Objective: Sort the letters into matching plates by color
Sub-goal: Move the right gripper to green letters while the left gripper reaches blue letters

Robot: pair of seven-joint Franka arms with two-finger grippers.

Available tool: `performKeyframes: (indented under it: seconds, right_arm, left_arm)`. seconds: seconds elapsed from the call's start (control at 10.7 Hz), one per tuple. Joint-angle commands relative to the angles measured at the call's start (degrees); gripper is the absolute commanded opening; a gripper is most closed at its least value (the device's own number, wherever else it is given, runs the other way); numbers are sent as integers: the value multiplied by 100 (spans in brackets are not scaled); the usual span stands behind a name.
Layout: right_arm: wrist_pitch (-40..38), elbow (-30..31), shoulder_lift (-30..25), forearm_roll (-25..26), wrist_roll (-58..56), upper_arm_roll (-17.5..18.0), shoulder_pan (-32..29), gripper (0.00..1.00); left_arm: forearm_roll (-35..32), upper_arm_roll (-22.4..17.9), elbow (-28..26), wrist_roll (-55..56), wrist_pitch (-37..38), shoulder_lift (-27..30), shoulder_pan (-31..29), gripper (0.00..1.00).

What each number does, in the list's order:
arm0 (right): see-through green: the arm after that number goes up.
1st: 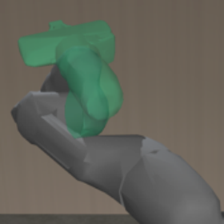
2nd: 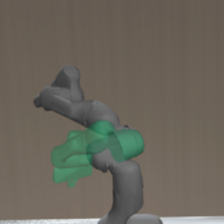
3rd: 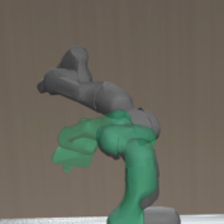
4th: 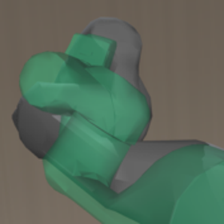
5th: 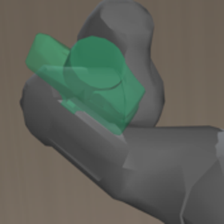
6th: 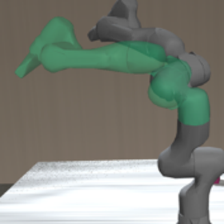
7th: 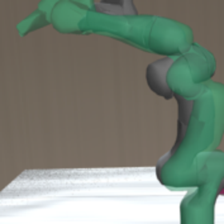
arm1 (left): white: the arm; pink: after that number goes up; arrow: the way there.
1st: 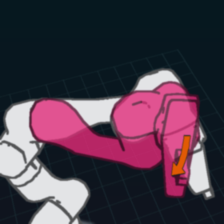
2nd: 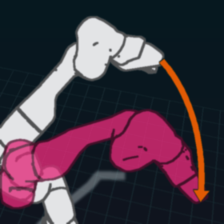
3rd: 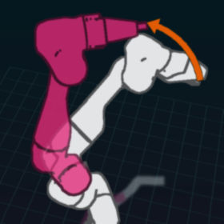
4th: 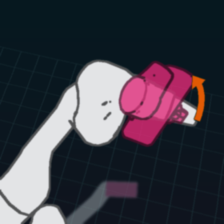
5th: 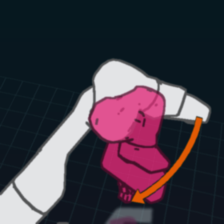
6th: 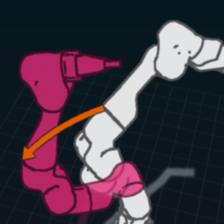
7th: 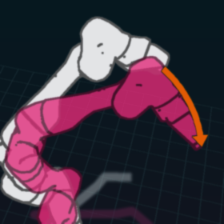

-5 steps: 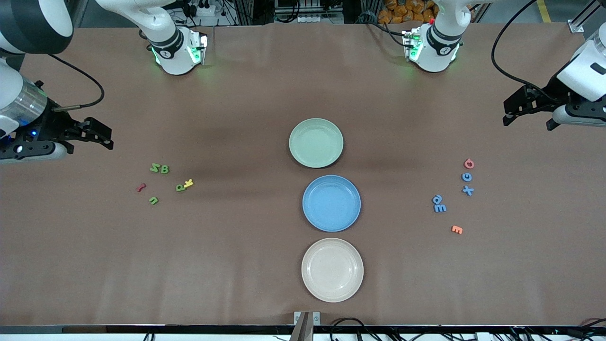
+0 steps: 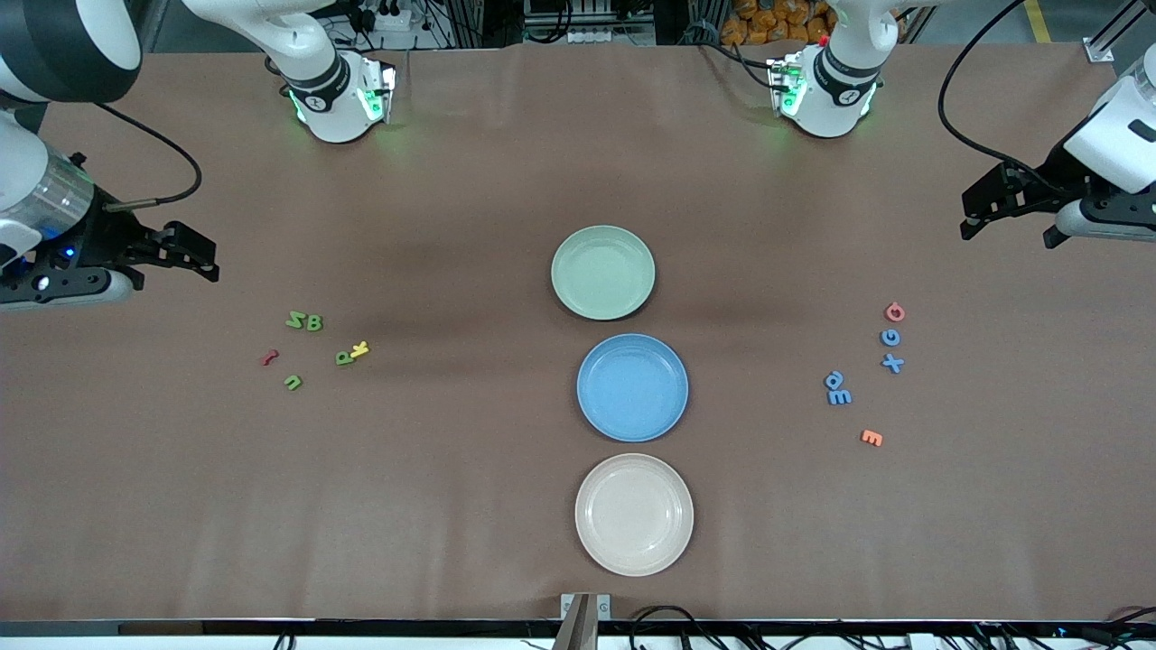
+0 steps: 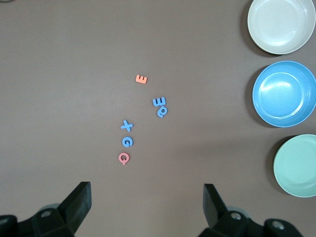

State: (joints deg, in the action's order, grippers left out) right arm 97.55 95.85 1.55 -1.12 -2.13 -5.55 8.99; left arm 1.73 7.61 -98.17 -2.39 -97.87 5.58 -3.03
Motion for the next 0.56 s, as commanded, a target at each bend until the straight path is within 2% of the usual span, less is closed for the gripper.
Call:
performKeyframes:
  seconds: [0.0, 0.09, 0.47]
  right_arm:
    - [-8, 188, -120, 33, 116, 28, 23, 100]
    - [132, 379, -102, 33, 108, 28, 23, 100]
    - [1791, 1627, 20, 51, 125, 28, 67, 100]
  left_arm:
    - [39, -40, 52, -68, 110, -22, -22, 100]
    - [38, -58, 52, -77, 102, -83, -22, 100]
    - [47, -102, -246, -60, 76, -320, -232, 100]
